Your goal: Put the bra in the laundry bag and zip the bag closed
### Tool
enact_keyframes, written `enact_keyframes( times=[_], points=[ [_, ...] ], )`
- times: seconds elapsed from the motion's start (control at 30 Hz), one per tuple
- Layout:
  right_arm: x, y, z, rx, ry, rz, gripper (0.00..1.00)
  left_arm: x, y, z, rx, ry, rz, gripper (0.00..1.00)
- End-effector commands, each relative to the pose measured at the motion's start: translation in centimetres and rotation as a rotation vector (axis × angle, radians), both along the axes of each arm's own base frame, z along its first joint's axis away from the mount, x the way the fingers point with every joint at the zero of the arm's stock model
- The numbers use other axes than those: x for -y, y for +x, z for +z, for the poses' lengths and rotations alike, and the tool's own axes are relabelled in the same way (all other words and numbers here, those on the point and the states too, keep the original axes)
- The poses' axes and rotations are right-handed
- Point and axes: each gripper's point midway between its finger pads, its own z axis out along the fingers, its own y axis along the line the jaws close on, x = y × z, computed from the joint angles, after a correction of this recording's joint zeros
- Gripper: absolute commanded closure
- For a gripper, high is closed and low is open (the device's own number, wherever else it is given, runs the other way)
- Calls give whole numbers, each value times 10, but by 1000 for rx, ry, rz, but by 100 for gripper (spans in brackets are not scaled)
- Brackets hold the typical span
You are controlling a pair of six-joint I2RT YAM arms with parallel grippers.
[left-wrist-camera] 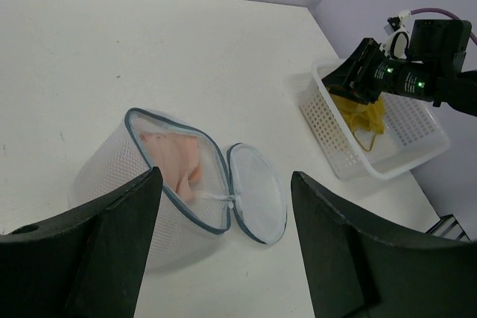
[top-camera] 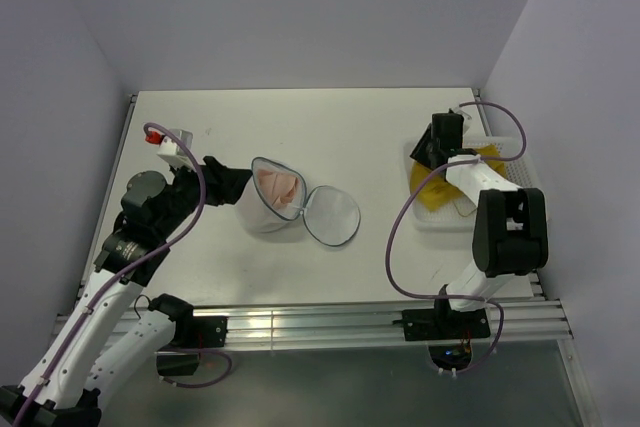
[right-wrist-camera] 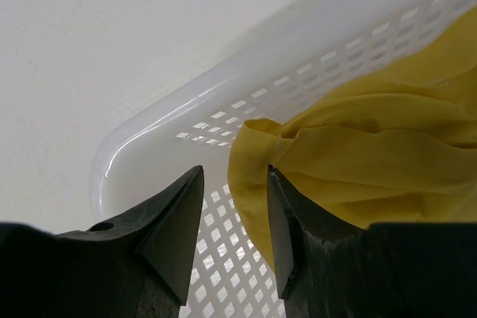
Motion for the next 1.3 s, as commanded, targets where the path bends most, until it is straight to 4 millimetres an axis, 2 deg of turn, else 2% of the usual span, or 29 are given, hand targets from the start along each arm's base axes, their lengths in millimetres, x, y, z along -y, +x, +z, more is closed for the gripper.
enact_keyframes(
  times=[0.0,0.2,0.23,0.4,0.43,0.47,0.5,0.6,0.63,0.67,0.7,0.8,0.83,0.9,0.93,1.0,1.03,1.13,1.23,1.27],
  points=[
    [0,16,9,46,18,-7,53,2,-3,15,52,9,-23,24],
    [-1,14,-4,6,20,-3,55,1,0,13,47,10,-17,25],
    [10,14,-7,0,24,-23,55,1,1,12,43,10,-15,25],
    [10,18,-9,-12,29,-17,64,-1,3,9,33,12,-1,26],
    [10,17,-12,-25,28,-16,67,-2,4,9,32,12,0,26],
    [11,17,-11,-25,26,-19,79,-2,4,9,33,12,2,26],
    [13,17,-11,-21,23,-24,85,-2,5,9,32,12,2,26],
    [15,13,0,17,10,-33,99,-2,6,10,33,8,1,26],
    [17,14,17,66,4,-38,100,-2,7,9,32,10,2,26],
    [17,8,20,79,2,-43,100,-1,6,10,33,8,-2,26],
    [20,6,45,148,-4,-58,100,0,6,10,33,6,-4,26],
    [23,-8,73,239,-7,-83,100,1,6,11,35,-4,-10,25],
    [22,-15,103,319,-3,-84,100,3,6,11,31,-10,-22,25],
    [21,-27,127,389,4,-79,100,7,4,14,35,-24,-45,25],
    [18,-37,154,465,16,-69,100,11,3,15,31,-34,-61,25],
    [13,-48,179,529,34,-52,100,19,0,18,35,-52,-114,24],
    [6,-58,200,586,52,-21,100,22,-2,20,30,-66,-131,24],
    [-4,-79,244,702,83,17,100,33,-6,28,30,-106,-193,23],
    [-19,-97,287,811,129,82,100,48,-13,44,57,-150,-255,22],
    [-35,-103,305,848,159,142,100,53,-15,55,83,-164,-275,21]
  ],
)
